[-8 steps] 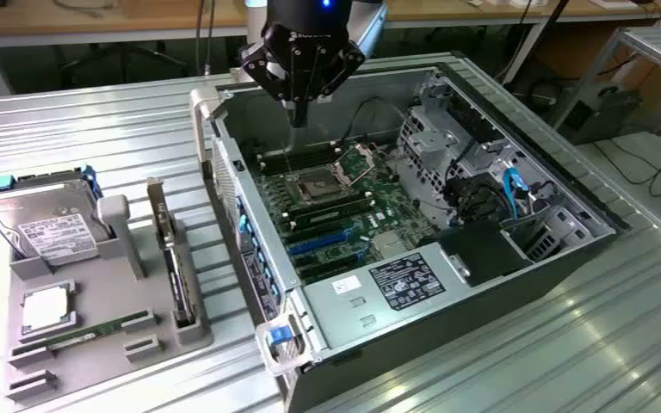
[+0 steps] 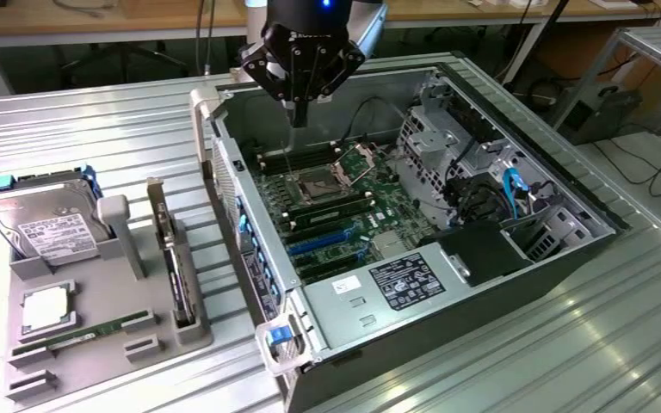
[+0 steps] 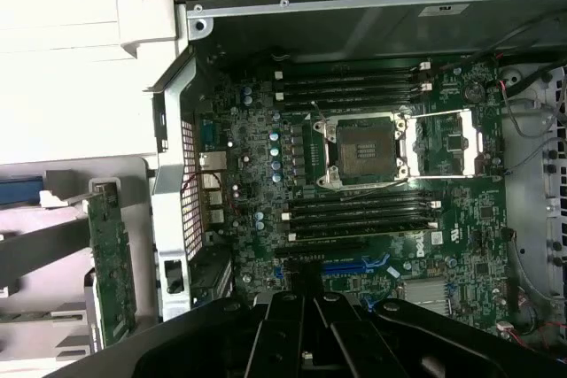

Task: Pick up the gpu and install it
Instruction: 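Reach for the gpu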

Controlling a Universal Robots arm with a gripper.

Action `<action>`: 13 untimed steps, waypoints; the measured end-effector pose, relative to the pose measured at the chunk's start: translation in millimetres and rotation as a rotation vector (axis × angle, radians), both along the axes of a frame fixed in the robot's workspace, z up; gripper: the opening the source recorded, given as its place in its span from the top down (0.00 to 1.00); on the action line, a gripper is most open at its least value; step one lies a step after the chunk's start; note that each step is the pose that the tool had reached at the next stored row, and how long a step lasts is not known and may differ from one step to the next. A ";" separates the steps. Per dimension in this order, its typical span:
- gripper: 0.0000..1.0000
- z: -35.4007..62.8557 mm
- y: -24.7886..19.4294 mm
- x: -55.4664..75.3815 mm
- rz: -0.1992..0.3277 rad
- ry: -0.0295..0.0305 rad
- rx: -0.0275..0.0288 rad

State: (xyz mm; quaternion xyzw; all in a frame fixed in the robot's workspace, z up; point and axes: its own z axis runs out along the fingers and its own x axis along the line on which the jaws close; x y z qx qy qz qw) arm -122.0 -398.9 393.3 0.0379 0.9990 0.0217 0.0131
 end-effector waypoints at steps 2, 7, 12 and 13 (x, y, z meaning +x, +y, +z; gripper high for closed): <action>0.89 0.0 0.0 0.0 0.000 0.0000 0.0000; 0.89 0.1 -1.4 -0.8 0.000 0.0001 -0.0001; 0.89 0.0 -14.2 -20.2 0.000 0.0000 -0.0001; 0.89 0.0 -17.0 -26.3 0.000 0.0000 0.0000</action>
